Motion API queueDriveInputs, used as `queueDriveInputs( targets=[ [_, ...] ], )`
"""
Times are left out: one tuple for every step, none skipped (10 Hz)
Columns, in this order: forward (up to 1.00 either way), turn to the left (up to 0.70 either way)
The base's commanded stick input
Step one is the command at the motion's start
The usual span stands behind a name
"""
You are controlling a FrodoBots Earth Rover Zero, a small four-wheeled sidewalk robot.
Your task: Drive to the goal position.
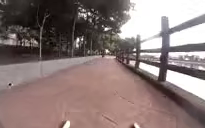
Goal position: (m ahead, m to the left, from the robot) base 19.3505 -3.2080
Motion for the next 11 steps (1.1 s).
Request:
queueDriveInputs(
  targets=[
    [1.0, 0.0],
    [1.0, 0.0],
    [1.0, 0.0],
    [1.0, 0.0],
    [1.0, 0.0],
    [1.0, 0.0],
    [1.0, -0.12],
    [1.0, -0.31],
    [1.0, -0.32],
    [1.0, -0.14],
    [1.0, 0.0]
  ],
)
